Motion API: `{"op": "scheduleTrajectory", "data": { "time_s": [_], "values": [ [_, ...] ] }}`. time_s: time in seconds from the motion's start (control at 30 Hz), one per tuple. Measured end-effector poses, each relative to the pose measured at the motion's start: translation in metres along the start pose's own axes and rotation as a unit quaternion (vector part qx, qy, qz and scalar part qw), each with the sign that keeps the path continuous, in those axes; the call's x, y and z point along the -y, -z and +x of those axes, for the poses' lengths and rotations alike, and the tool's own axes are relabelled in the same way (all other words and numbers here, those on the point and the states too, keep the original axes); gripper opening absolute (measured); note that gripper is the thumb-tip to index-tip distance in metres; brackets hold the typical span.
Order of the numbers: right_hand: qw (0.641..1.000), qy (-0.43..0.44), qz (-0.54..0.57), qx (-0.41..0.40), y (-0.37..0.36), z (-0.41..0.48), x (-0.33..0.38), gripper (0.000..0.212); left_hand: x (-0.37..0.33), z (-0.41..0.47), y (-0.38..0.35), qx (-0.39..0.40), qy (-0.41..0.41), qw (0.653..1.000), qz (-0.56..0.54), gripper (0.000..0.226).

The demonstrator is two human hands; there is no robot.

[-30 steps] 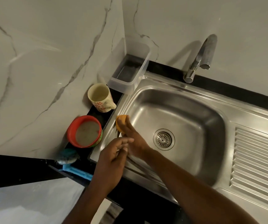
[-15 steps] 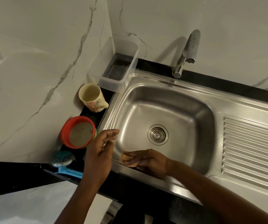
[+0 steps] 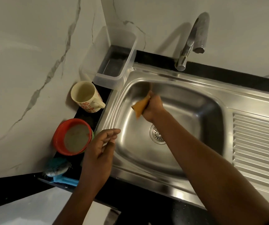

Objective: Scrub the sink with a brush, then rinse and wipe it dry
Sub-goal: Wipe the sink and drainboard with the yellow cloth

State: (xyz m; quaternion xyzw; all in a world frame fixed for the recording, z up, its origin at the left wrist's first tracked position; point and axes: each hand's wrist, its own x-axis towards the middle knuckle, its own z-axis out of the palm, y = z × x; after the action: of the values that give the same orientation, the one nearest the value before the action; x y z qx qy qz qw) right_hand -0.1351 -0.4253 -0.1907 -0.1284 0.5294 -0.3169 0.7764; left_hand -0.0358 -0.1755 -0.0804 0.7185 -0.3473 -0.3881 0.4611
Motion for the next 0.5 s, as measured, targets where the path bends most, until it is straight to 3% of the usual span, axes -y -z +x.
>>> {"op": "scheduleTrajectory", "data": {
  "time_s": [0.13, 0.23, 0.3, 0.37, 0.5],
  "values": [
    [0.998, 0.002, -0.055, -0.032, -0.057, 0.02, -0.009, 0.063, 0.004, -0.003, 0.002, -0.005, 0.01, 1.0, 0.006, 0.038],
    [0.991, 0.051, -0.116, -0.034, -0.078, 0.037, -0.038, 0.056, 0.006, -0.006, 0.001, -0.015, 0.029, 0.999, 0.003, 0.041],
    [0.992, 0.029, -0.116, -0.042, -0.075, 0.077, -0.066, 0.094, 0.006, -0.007, 0.001, -0.016, 0.036, 0.999, -0.003, 0.042],
    [0.99, -0.05, -0.122, -0.052, -0.065, 0.072, -0.088, 0.125, 0.002, -0.008, 0.0, -0.018, 0.031, 0.999, -0.012, 0.042],
    [0.97, -0.123, -0.207, -0.023, -0.042, 0.013, -0.122, 0.1, -0.006, -0.005, -0.003, -0.018, 0.02, 0.999, -0.026, 0.034]
  ]
}}
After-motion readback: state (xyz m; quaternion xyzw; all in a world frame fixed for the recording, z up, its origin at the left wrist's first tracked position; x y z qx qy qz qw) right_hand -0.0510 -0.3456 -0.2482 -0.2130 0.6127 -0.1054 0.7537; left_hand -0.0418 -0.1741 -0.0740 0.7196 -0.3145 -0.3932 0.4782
